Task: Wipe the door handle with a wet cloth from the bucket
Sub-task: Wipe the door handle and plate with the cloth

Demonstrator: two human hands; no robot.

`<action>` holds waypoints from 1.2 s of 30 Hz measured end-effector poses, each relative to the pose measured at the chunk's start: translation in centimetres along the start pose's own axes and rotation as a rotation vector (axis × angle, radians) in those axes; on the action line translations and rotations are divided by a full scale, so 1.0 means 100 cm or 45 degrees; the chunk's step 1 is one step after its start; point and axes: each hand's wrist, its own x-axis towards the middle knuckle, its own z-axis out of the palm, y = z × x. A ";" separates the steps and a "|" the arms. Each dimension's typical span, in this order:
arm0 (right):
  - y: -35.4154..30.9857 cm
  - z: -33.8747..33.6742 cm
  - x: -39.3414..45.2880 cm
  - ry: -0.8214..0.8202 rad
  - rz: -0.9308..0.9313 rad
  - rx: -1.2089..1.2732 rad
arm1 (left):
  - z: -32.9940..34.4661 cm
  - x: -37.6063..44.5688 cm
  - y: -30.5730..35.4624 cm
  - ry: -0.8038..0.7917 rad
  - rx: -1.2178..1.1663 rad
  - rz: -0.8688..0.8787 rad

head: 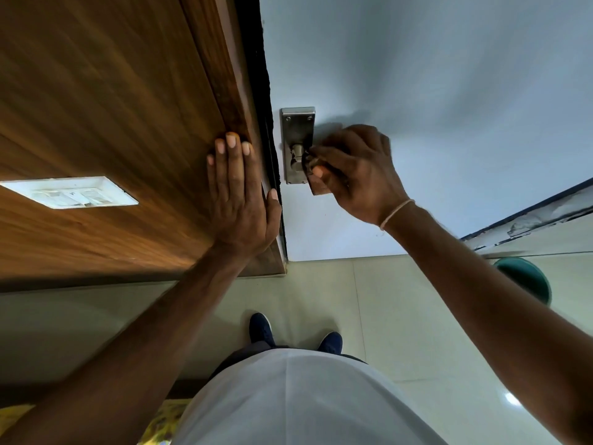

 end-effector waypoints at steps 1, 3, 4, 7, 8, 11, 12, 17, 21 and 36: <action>-0.002 0.001 -0.007 0.022 0.048 -0.085 | 0.000 0.000 0.001 -0.005 -0.001 0.001; -0.007 0.004 -0.018 0.048 0.159 -0.160 | 0.000 0.000 0.001 -0.014 0.000 -0.002; -0.011 0.007 -0.020 0.070 0.216 -0.123 | 0.000 0.000 0.001 -0.014 -0.003 -0.003; -0.021 0.010 -0.018 0.210 0.429 0.186 | -0.001 0.001 0.001 -0.014 -0.014 -0.013; -0.025 0.011 -0.016 0.244 0.468 0.259 | -0.001 0.001 0.001 -0.015 -0.014 -0.014; -0.033 0.018 -0.012 0.278 0.301 0.196 | -0.002 0.002 0.001 -0.011 -0.001 -0.004; -0.033 0.019 -0.010 0.294 0.225 0.092 | -0.002 0.002 0.000 -0.008 0.001 -0.002; -0.040 0.014 -0.012 0.306 0.345 -0.335 | -0.003 0.001 -0.002 -0.007 0.001 0.019; -0.054 0.017 -0.009 0.297 0.405 -0.324 | -0.002 0.000 0.000 -0.003 0.001 0.010; -0.004 -0.004 0.038 -0.354 0.200 -0.024 | -0.007 0.001 -0.002 0.019 -0.002 0.027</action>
